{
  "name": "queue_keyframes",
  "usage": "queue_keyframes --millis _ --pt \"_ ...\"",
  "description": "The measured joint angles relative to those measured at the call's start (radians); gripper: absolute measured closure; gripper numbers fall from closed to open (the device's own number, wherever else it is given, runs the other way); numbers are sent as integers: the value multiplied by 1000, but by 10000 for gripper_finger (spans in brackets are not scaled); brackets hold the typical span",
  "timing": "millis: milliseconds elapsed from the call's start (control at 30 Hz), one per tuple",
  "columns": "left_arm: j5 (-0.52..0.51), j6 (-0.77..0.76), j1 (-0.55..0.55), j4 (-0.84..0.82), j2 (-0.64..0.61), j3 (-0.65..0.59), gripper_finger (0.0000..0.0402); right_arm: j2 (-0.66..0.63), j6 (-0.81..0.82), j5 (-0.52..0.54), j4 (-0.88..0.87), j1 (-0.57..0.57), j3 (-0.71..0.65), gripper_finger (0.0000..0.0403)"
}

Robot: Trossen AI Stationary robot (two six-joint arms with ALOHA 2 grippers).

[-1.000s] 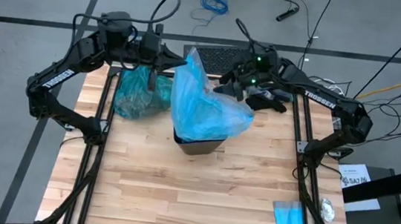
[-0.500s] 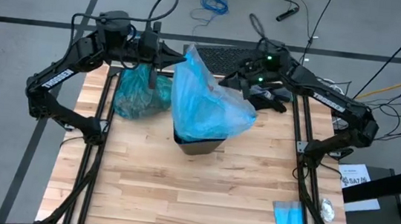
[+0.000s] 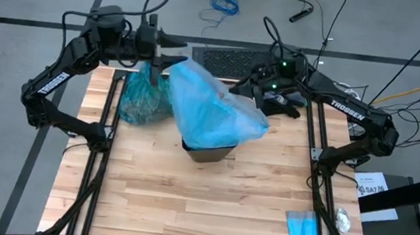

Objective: Place trash/remove bag and relplace
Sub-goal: Put the new blue trash bag in the black trash bin

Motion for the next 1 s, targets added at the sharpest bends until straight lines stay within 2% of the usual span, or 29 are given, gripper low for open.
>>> queue_keyframes --millis 100,200,267,367,467,567,667,800,933,1000 --pt "-23 3 18 4 -11 0 208 0 0 2 -4 7 0 403" --pt "-32 7 24 11 -32 0 198 0 0 26 -2 10 0 403" --pt "16 10 23 10 -46 0 201 0 4 29 9 8 0 403" --pt "106 6 -25 -64 -23 2 223 0 20 29 41 1 0 403" --pt "115 33 -99 -124 42 4 259 0 34 30 69 0 0 403" --pt "109 138 -169 -101 124 2 292 3 45 30 95 0 0 403" --pt "16 264 -238 -115 208 -4 303 7 55 37 100 0 0 403" --pt "-108 389 -279 -121 247 0 292 6 61 49 110 0 0 403" --pt "-148 419 -288 -124 259 0 267 6 64 49 111 0 0 403" --pt "-207 429 -289 -119 256 0 253 6 70 49 118 0 0 403"
